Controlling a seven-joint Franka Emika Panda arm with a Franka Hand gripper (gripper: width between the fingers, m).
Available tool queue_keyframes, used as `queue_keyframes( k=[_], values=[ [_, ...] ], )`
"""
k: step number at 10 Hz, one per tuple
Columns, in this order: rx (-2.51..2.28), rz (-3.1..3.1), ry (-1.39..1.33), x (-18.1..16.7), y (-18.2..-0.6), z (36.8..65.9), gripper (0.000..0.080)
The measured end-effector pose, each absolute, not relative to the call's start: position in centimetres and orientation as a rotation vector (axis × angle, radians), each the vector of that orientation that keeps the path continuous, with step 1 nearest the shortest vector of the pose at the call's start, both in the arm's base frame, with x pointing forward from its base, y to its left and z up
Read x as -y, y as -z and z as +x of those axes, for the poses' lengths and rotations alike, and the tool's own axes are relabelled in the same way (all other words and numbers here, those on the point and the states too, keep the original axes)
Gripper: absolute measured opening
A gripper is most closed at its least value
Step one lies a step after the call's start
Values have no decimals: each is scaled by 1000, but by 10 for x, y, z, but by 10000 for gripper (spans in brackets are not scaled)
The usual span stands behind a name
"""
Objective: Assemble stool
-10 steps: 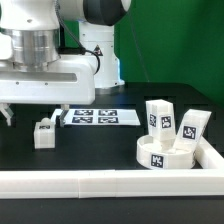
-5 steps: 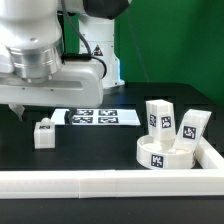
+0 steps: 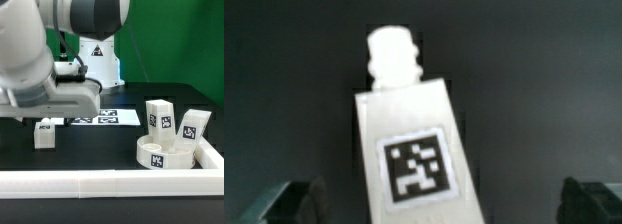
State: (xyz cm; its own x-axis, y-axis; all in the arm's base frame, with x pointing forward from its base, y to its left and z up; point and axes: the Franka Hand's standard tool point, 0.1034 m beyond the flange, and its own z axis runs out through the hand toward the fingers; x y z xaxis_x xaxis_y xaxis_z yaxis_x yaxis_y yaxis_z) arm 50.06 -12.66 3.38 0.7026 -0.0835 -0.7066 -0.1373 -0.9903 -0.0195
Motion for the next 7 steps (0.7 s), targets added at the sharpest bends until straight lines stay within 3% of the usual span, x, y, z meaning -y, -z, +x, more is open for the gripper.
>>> queue_keyframes(
  k=[7],
  values=[
    [-197,-2830,-1229,134,-16,498,649]
  ],
)
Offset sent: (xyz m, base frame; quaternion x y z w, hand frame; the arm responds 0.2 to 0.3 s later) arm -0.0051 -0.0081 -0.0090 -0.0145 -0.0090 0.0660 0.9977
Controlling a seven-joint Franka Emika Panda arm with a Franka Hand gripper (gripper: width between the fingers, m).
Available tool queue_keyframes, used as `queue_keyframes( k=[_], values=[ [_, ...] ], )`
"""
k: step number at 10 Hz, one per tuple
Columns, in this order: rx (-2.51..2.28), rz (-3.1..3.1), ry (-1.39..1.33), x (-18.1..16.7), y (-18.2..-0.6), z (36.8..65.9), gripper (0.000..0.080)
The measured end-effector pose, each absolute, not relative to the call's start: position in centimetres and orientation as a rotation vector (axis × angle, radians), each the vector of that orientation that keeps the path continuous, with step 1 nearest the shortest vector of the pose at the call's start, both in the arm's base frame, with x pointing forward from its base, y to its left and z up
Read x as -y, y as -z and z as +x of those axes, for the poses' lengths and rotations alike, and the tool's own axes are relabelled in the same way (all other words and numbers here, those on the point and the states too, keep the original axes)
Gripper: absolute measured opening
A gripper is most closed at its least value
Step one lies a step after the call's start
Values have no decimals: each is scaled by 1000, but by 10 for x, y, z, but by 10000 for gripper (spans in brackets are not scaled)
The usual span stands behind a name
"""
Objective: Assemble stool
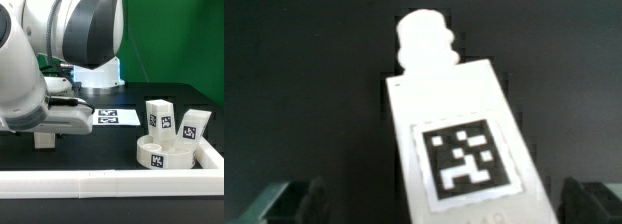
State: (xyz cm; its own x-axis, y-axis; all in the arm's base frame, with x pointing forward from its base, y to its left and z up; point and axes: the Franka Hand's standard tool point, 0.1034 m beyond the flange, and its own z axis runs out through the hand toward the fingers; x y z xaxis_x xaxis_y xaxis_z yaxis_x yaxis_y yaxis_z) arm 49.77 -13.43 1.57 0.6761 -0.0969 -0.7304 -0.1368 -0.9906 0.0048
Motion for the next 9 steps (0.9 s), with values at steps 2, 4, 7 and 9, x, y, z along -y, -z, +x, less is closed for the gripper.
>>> queue_keyframes(
  k=[2,4,7,9],
  values=[
    [-198,-2793,-1282,127,-20,492,649],
    [-197,-2768,-1322,125,-22,488,649],
    [-210,-2607,-1573,126,-18,477,649],
    [-214,-2562,-1647,128,-14,475,649]
  ],
)
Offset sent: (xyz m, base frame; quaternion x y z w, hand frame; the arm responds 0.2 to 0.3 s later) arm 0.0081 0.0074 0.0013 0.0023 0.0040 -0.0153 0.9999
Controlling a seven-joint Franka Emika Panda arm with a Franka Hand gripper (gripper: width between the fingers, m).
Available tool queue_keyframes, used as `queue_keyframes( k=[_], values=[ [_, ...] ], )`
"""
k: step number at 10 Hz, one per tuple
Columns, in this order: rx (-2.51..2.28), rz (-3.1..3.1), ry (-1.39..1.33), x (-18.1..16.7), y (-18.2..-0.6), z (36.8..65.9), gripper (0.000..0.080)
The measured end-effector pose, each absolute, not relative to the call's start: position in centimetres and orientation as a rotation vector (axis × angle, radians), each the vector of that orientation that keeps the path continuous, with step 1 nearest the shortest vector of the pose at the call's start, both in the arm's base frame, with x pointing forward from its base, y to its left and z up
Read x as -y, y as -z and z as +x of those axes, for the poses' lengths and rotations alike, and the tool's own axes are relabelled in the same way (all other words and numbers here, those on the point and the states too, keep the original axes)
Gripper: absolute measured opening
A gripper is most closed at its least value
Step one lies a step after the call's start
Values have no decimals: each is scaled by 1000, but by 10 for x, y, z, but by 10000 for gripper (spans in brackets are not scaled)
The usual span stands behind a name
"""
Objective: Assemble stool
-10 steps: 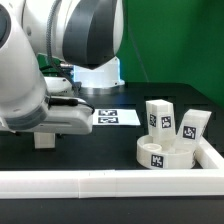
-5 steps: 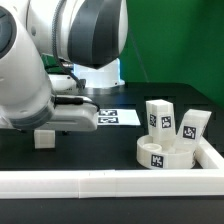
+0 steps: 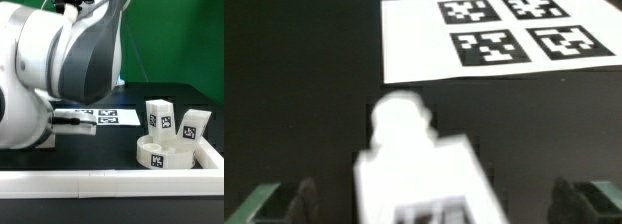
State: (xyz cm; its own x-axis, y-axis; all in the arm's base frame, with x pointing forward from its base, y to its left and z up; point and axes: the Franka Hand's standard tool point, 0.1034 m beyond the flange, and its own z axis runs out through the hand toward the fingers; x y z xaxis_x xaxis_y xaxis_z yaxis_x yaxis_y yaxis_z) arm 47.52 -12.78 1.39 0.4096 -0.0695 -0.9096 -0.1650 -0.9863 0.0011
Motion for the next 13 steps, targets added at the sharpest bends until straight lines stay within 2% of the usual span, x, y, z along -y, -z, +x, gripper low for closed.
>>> queue_keyframes(
  k=[3,4,5,7,9,13],
  values=[
    [-212,-2588,-1615,130,-13,480,623],
    [-211,-2593,-1610,130,-13,481,448],
    [-210,-2597,-1605,130,-13,482,335],
    [-211,-2599,-1603,130,-13,482,335],
    [-235,-2615,-1593,127,-21,487,335],
    [-489,-2700,-1568,86,-69,511,337]
  ],
)
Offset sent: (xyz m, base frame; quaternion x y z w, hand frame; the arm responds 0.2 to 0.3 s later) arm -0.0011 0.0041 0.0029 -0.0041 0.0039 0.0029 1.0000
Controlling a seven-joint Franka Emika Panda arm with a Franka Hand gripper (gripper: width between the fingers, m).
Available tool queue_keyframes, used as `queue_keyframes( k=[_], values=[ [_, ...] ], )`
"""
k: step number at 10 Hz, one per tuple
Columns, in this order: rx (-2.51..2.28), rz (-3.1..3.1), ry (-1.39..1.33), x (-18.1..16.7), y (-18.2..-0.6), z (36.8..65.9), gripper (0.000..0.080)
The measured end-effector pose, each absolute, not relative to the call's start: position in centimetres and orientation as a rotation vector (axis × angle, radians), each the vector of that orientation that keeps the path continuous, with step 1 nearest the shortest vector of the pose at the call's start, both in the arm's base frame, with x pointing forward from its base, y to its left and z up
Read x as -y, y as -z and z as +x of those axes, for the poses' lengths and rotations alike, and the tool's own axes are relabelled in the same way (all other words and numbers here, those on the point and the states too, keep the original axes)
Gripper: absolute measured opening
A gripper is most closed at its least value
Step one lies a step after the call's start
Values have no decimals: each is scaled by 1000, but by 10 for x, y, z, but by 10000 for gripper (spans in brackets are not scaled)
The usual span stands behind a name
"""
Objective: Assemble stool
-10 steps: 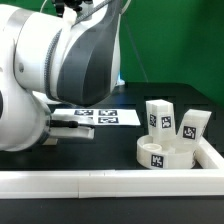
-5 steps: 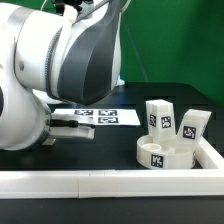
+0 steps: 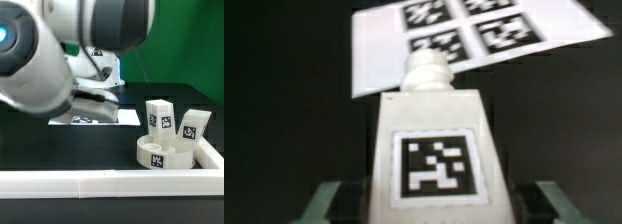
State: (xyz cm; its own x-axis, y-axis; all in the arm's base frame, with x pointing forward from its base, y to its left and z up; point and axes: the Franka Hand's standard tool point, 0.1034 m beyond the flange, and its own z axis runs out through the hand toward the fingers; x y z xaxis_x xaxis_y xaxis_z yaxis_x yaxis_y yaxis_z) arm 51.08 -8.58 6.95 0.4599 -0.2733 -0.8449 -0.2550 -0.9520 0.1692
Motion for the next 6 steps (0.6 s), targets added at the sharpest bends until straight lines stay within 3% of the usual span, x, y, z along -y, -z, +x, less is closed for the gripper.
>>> queue_keyframes(
  k=[1,6],
  values=[
    [543,2663,1520,76,-78,517,337],
    [528,2798,1240,77,-71,543,337]
  ],
)
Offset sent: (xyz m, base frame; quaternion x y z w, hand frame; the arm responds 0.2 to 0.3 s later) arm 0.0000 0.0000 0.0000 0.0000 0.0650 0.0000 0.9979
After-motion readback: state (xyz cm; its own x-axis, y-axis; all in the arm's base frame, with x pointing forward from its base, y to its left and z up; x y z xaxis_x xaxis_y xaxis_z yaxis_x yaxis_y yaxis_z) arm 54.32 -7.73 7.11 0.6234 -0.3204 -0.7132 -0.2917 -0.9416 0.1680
